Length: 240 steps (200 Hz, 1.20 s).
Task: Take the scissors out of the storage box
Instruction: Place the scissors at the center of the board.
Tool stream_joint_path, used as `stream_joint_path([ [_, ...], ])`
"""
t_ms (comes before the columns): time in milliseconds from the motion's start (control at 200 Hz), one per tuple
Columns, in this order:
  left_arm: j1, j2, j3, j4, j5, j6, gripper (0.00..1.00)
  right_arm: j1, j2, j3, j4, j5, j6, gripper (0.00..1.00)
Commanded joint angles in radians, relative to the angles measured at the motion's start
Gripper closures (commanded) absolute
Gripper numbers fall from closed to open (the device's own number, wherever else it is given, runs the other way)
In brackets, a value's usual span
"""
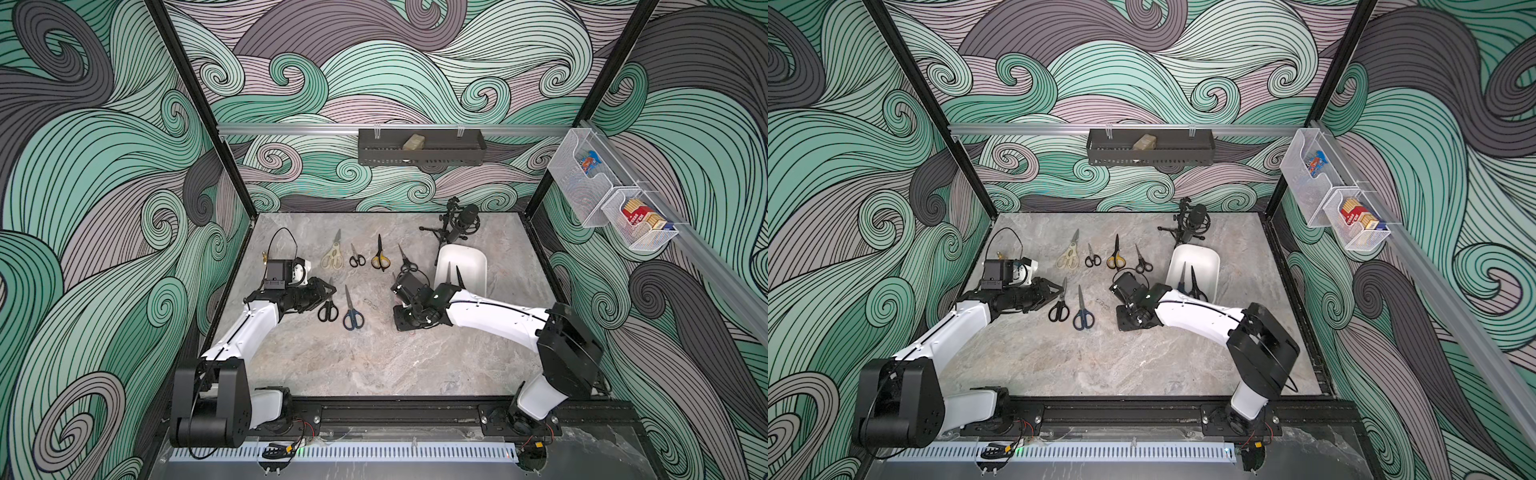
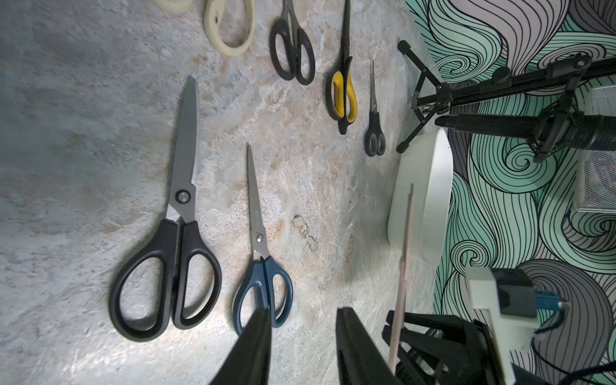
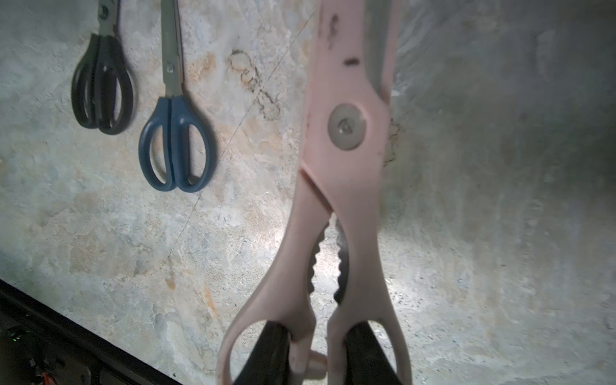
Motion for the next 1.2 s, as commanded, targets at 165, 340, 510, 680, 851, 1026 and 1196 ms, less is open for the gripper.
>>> stream_joint_path([
  [165,0.031,-0.083,-0.031,-0.046,-0.025,0.022,0.64,0.061,0.190,0.151,0.034,0.059,0.037,0.91],
  [340,0.038,-0.098,-0.030,-0.054,-0.032,0.030,0.64,0.060,0.267,0.202,0.032,0.060,0.060,0.90],
  [510,0.046,-0.116,-0.033,-0.061,-0.041,0.033,0.63,0.057,0.312,0.233,0.031,0.081,0.065,0.88],
  [680,0.052,-0.117,-0.037,-0.063,-0.041,0.036,0.63,0.042,0.341,0.256,0.031,0.084,0.061,0.84],
  [851,0.055,-0.113,-0.036,-0.062,-0.041,0.038,0.63,0.032,0.360,0.260,0.031,0.090,0.061,0.79],
  [1026,0.059,-0.103,-0.032,-0.060,-0.040,0.036,0.63,0.021,0.371,0.260,0.031,0.090,0.056,0.71],
  [1196,0.063,-0.103,-0.028,-0.062,-0.043,0.034,0.63,0.017,0.377,0.273,0.032,0.090,0.047,0.64],
])
